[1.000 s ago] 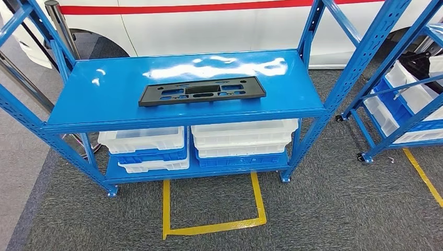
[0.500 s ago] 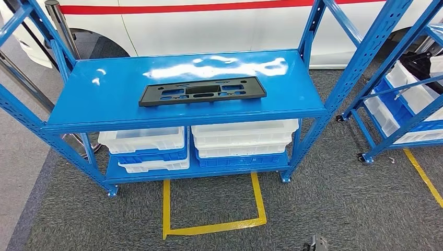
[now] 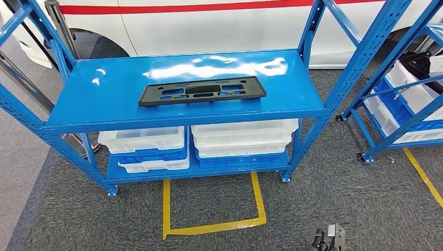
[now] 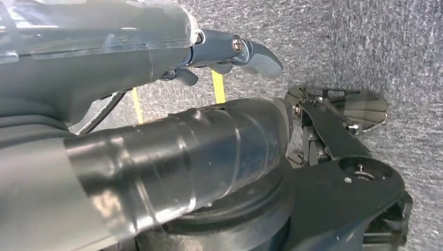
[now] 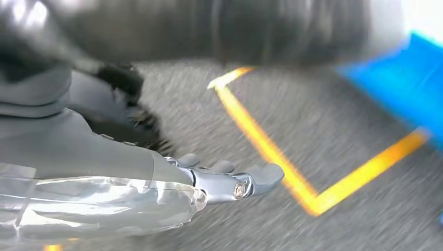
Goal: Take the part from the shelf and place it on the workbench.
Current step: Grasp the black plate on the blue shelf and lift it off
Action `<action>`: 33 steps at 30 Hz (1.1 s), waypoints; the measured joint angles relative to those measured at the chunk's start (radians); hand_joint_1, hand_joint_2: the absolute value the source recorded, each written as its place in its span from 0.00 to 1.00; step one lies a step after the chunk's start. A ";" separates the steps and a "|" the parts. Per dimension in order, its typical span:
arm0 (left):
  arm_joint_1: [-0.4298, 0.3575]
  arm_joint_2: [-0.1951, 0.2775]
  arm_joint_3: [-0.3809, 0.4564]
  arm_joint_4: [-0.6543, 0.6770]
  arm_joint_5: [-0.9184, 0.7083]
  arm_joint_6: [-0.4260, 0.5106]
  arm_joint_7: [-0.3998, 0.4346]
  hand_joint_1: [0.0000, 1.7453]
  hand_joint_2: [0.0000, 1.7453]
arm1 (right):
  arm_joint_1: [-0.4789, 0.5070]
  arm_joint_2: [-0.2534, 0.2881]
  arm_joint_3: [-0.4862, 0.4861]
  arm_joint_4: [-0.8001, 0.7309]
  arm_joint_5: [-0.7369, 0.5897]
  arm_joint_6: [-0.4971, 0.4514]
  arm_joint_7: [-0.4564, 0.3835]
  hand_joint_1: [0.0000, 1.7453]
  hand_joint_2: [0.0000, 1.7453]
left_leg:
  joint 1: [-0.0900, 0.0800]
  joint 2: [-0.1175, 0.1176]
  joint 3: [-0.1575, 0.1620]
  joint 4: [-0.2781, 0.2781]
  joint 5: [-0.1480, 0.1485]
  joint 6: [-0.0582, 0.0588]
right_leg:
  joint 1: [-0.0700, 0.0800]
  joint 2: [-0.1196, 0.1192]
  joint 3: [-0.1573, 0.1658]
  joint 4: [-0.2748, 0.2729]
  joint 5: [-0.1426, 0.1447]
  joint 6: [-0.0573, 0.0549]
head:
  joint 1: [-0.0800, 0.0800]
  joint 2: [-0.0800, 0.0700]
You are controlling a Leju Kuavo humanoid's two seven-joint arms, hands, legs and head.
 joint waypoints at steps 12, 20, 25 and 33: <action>0.009 0.011 -0.068 -0.069 0.069 0.061 -0.018 0.00 0.00 | 0.044 0.001 0.069 -0.353 -0.016 0.269 -0.057 0.00 1.00 | 0.000 0.000 0.000 0.000 0.000 0.000 | 0.000 0.000 0.000 0.000 0.000 0.000 | 0.000 0.000; 0.008 0.010 -0.099 -0.080 0.085 0.080 -0.026 0.00 0.00 | 0.061 -0.025 0.204 -0.579 -0.018 0.426 -0.110 0.00 1.00 | 0.000 0.000 0.000 0.000 0.000 0.000 | 0.000 0.000 -0.001 0.000 0.000 0.000 | 0.000 0.000; 0.007 0.007 -0.103 -0.080 0.088 0.081 -0.036 0.00 0.00 | 0.065 -0.062 0.301 -0.695 -0.004 0.493 -0.138 0.00 1.00 | -0.001 0.001 0.002 -0.006 0.005 0.020 | -0.008 0.000 0.003 -0.012 0.006 0.012 | 0.000 0.000; 0.027 -0.003 -0.097 -0.095 0.107 0.111 -0.035 0.00 0.00 | 0.060 -0.151 0.413 -0.769 0.076 0.338 -0.092 0.00 0.00 | 0.013 0.018 0.027 -0.054 0.025 0.031 | -0.024 -0.022 -0.120 0.215 -0.075 0.040 | 0.000 0.000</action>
